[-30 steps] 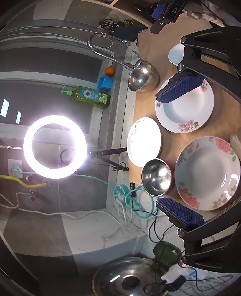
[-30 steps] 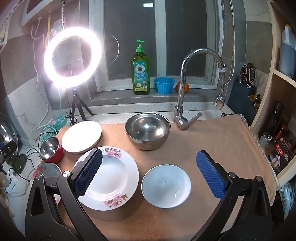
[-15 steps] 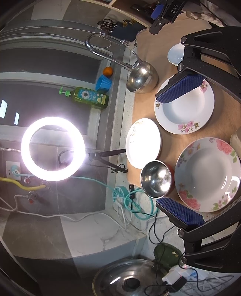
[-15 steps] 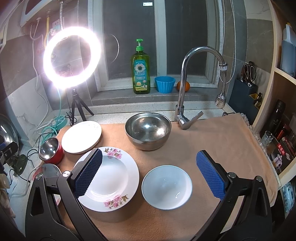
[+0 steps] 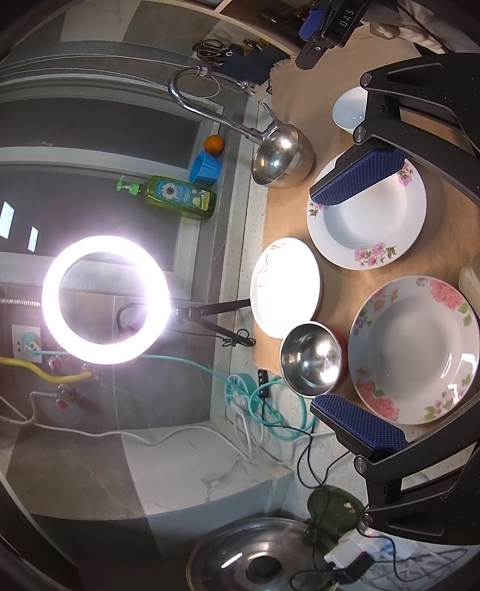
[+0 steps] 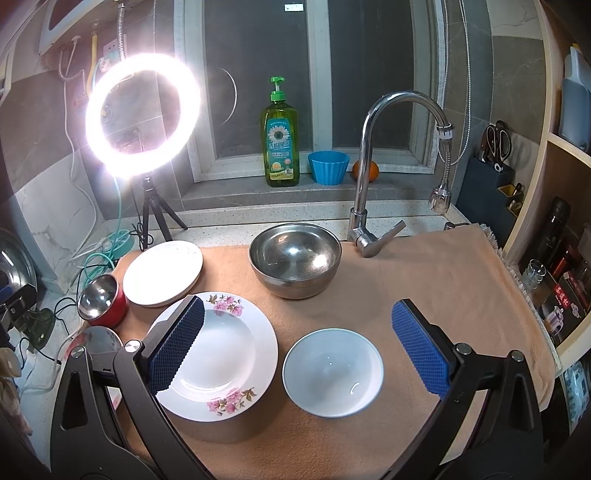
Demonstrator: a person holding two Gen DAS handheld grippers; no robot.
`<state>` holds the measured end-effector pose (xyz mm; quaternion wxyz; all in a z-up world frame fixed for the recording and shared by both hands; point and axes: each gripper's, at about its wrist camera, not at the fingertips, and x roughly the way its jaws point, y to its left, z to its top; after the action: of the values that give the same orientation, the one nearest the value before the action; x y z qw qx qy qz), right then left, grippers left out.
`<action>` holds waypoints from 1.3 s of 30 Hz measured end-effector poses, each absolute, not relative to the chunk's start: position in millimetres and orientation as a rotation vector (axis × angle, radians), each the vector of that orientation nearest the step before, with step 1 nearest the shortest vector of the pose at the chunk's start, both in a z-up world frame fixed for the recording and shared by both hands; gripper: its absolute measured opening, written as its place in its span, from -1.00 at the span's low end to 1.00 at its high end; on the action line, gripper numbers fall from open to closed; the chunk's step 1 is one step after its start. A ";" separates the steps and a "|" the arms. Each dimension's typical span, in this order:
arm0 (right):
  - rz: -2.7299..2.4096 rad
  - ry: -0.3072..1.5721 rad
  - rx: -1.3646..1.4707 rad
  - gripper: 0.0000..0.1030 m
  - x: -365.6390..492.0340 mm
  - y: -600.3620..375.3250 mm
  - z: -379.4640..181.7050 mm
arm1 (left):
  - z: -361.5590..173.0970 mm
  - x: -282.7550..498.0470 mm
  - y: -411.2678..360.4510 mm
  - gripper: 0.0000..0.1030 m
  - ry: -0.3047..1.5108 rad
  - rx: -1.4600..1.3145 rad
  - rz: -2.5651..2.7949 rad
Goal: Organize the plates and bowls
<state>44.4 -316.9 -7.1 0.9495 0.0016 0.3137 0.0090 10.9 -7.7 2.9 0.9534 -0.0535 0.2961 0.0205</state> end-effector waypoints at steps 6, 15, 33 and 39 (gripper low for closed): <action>0.020 0.640 0.005 1.00 44.5 -316.9 -6.3 | 3.2 11.2 -7.3 0.98 0.604 -0.108 0.040; 0.018 0.640 0.006 1.00 43.8 -316.6 -6.2 | 3.2 11.2 -8.1 0.98 0.605 -0.108 0.041; 0.020 0.642 0.005 1.00 42.5 -316.6 -5.2 | 3.9 10.7 -8.7 0.98 0.605 -0.109 0.041; 0.019 0.640 0.005 1.00 42.5 -316.5 -6.5 | 4.1 10.6 -9.5 0.98 0.605 -0.108 0.041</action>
<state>42.5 -316.5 -6.5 0.9491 0.0023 0.3147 0.0093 10.6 -9.5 4.1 0.9530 -0.0532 0.2978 0.0200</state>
